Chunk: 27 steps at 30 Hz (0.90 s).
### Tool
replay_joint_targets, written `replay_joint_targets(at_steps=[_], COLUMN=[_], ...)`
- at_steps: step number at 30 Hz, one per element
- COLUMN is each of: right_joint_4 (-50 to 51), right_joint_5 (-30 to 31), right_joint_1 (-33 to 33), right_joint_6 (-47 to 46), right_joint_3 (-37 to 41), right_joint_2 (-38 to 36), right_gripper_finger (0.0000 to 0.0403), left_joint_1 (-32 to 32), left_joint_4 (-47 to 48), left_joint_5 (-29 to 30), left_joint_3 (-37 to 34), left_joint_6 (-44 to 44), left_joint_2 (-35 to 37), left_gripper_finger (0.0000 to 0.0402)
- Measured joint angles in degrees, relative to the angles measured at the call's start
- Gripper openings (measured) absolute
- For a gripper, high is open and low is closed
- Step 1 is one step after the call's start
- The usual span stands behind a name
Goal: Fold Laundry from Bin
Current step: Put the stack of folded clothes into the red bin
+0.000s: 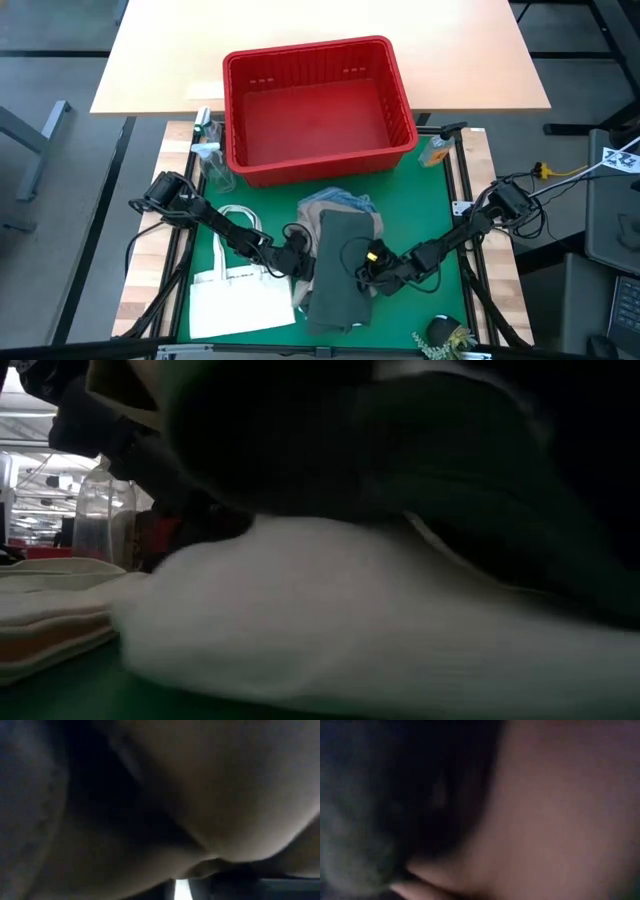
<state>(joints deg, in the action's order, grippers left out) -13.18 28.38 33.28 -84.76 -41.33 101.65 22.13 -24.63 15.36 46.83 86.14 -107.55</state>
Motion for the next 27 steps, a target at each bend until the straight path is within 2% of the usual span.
replay_joint_targets(at_steps=[3, 13, 27], right_joint_4=[0.1, -1.2, -4.1], right_joint_5=[-0.5, 0.2, 3.1], right_joint_1=[0.0, 0.1, 0.1], right_joint_6=[2.5, 3.8, 8.0], right_joint_3=[-1.5, -2.1, -2.1], right_joint_2=[0.0, -0.1, -2.0], right_gripper_finger=[0.0124, 0.0121, 0.0035], left_joint_1=[0.0, 0.0, 0.1], left_joint_4=[-2.1, -7.3, -14.9], left_joint_5=[0.4, 0.6, 1.7], left_joint_3=[0.0, 0.0, 0.0], left_joint_6=[-1.5, -1.7, -2.8], left_joint_2=[0.0, 0.0, 0.2], left_gripper_finger=[0.0007, 0.0004, 0.0001])
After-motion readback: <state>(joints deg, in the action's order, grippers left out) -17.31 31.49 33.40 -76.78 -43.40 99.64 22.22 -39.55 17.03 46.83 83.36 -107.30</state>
